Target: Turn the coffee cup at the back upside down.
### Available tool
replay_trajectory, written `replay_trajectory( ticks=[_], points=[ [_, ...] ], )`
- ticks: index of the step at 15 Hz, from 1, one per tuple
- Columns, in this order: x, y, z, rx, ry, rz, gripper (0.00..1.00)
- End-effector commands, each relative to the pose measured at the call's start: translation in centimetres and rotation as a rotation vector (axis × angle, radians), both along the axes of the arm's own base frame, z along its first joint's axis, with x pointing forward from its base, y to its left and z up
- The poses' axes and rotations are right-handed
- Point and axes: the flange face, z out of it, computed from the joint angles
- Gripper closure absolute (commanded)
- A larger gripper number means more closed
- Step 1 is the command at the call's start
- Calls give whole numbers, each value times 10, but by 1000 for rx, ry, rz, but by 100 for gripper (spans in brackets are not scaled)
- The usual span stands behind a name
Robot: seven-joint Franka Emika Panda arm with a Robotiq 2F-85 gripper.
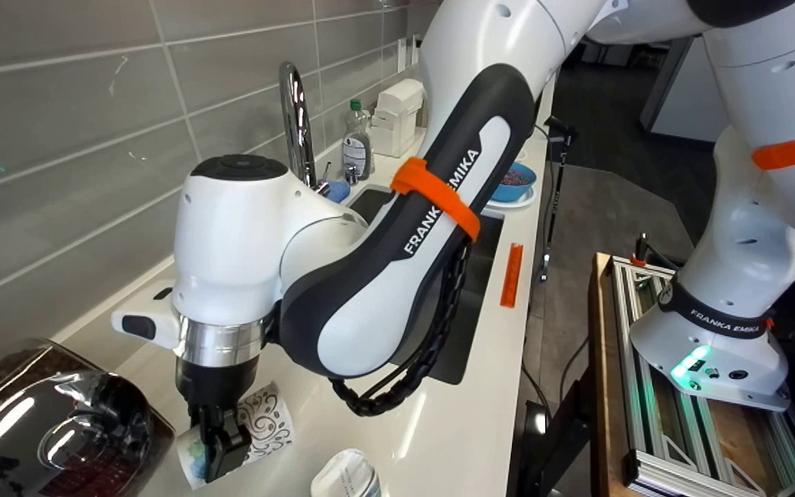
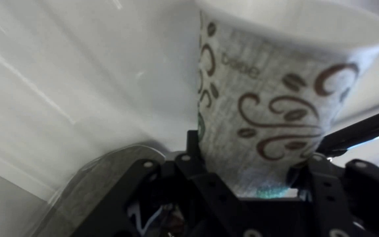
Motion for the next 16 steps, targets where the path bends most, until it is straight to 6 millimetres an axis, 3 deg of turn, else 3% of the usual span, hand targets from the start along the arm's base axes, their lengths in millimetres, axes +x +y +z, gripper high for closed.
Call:
replay_trajectory(
  ticks=[1, 9, 16],
  points=[
    [-11, -28, 6, 105, -38, -92, 66],
    [-33, -68, 16, 264, -158, -220, 66],
    [-39, -68, 25, 348, -193, -276, 67]
  ],
)
